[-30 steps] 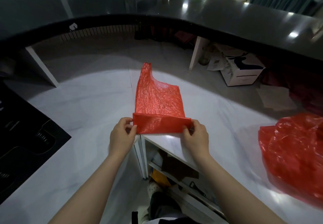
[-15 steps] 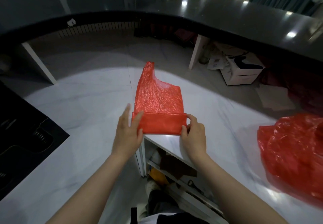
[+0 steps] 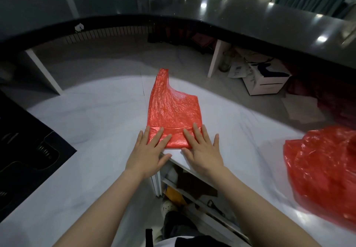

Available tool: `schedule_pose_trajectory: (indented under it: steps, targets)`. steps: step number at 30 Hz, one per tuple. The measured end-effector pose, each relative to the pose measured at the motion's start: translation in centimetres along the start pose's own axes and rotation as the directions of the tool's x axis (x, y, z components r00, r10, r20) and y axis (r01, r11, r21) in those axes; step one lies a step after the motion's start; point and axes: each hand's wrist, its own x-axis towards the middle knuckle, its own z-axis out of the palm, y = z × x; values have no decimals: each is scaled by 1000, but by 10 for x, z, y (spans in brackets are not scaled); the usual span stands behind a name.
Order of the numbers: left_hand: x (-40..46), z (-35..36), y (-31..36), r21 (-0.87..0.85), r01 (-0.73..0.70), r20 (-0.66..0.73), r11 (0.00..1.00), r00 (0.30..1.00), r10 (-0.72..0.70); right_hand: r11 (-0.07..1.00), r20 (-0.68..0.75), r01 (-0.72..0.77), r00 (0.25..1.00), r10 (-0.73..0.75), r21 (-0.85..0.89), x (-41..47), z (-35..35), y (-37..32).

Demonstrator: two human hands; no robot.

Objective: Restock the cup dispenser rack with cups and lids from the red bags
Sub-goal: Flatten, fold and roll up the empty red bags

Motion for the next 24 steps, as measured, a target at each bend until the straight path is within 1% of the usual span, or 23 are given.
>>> schedule_pose_trajectory:
  steps: [5, 8, 11, 13, 15, 17, 18, 19, 20, 21, 22, 24]
  targets:
    - [-1, -1, 1, -39, 29, 27, 999, 999, -28, 1000, 43, -26, 999, 25, 12, 3, 1, 0]
    - [-1, -2, 0, -121, 36, 12, 992, 999, -35, 998, 55, -33, 998, 31, 44, 5, -4, -1]
    - [-9, -6, -9, -254, 16, -58, 967, 998, -32, 997, 48, -23, 999, 20, 69, 5, -14, 5]
    - [-16, -9, -15, -279, -40, -108, 959, 994, 10, 996, 26, 22, 999, -24, 90, 3, -22, 15]
    - [-20, -11, -18, -270, -77, -156, 960, 987, 35, 990, 28, 78, 996, -81, 116, 0, -29, 24]
    - [-20, -12, -19, -318, -57, -197, 947, 980, -7, 985, 60, 101, 992, -110, 140, -4, -34, 30]
    - [-19, -13, -18, -373, -23, -211, 928, 976, -61, 981, 64, 91, 993, -103, 172, -8, -34, 31]
    - [-19, -14, -18, -438, 21, -215, 899, 968, -127, 971, 38, 71, 996, -82, 227, -12, -34, 31]
    - [-18, -15, -18, -509, 68, -212, 858, 956, -201, 951, -29, 54, 998, -47, 306, -16, -33, 30]
    - [-17, -17, -18, -585, 108, -206, 804, 939, -276, 922, -130, 46, 991, 5, 385, -20, -33, 28]
    - [-17, -19, -18, -663, 140, -191, 736, 918, -347, 892, -193, 31, 979, 64, 452, -22, -34, 27]
    - [-15, -21, -17, -788, 200, -122, 582, 876, -466, 840, -221, 1, 965, 141, 542, -19, -35, 25]
